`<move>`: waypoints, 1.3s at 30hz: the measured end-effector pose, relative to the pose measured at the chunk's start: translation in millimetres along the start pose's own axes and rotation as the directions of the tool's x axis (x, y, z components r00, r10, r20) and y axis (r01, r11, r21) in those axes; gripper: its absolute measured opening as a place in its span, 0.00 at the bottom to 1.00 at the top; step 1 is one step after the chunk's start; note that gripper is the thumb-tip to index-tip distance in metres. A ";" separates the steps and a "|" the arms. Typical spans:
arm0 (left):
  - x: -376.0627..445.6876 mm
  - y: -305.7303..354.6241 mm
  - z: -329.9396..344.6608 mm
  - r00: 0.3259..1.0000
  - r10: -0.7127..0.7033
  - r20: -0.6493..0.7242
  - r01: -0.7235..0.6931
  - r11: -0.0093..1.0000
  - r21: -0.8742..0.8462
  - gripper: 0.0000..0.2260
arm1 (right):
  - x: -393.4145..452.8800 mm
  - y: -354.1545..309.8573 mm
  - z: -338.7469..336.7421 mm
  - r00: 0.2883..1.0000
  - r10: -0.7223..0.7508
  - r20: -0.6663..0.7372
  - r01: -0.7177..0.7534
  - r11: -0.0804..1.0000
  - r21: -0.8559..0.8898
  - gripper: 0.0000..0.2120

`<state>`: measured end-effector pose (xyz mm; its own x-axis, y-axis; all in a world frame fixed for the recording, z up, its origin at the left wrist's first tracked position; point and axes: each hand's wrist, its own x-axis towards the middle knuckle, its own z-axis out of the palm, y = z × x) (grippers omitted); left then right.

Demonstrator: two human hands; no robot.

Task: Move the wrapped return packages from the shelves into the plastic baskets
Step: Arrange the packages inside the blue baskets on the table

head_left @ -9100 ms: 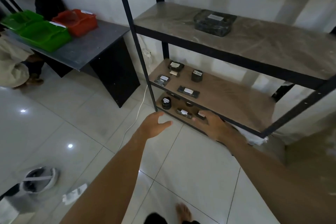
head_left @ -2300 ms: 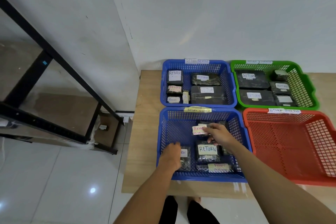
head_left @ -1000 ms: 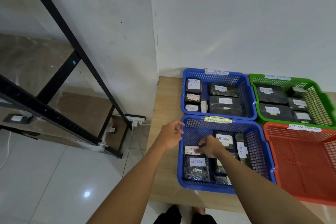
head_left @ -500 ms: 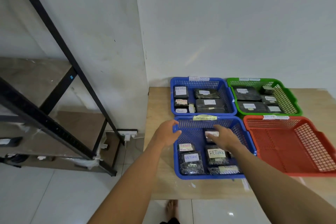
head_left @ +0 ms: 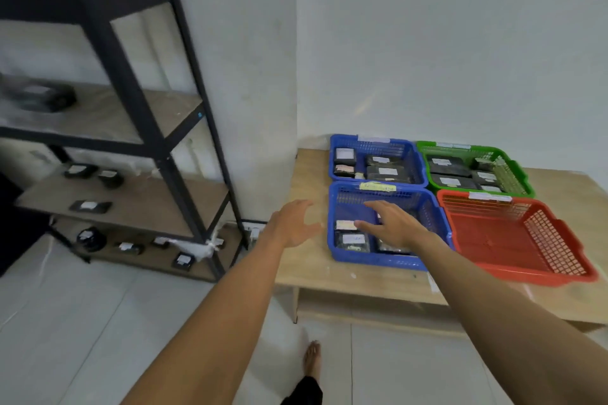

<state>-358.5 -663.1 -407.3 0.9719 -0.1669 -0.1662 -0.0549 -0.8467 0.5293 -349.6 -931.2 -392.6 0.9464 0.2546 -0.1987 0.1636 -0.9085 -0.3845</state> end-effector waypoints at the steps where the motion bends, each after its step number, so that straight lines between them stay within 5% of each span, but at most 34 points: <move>1: -16.3 -6.2 -4.5 1.000 -0.014 -0.004 0.013 1.000 -0.005 0.34 | -5.4 -12.9 4.9 1.000 -0.030 0.007 0.030 1.000 -0.004 0.40; 18: -253.0 -226.3 -107.5 0.926 -0.353 -0.133 0.321 0.922 -0.215 0.36 | -32.1 -315.2 144.8 0.922 -0.323 0.214 0.332 0.943 -0.006 0.44; 21: -289.2 -291.9 -136.3 0.920 -0.377 -0.109 0.351 0.914 -0.204 0.30 | -15.6 -387.5 185.3 0.925 -0.313 0.214 0.317 0.948 0.016 0.49; 31: -370.6 -515.9 -241.2 0.907 -0.415 -0.069 0.405 0.906 -0.123 0.36 | 53.0 -589.6 331.1 0.910 -0.323 0.260 0.297 0.945 0.137 0.31; 37: -368.1 -619.0 -297.0 0.902 -0.427 -0.061 0.413 0.896 -0.162 0.36 | 75.0 -702.9 357.0 0.944 -0.245 0.222 0.214 0.965 0.152 0.50; 39: -359.1 -652.8 -317.4 0.905 -0.421 -0.068 0.406 0.900 -0.161 0.35 | 89.9 -740.2 363.3 0.950 -0.231 0.210 0.195 0.964 0.178 0.48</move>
<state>-598.9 110.0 -429.0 0.9180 0.2396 -0.3160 0.3821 -0.7479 0.5428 -486.8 -115.4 -453.4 0.8029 0.5215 -0.2889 0.2933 -0.7674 -0.5701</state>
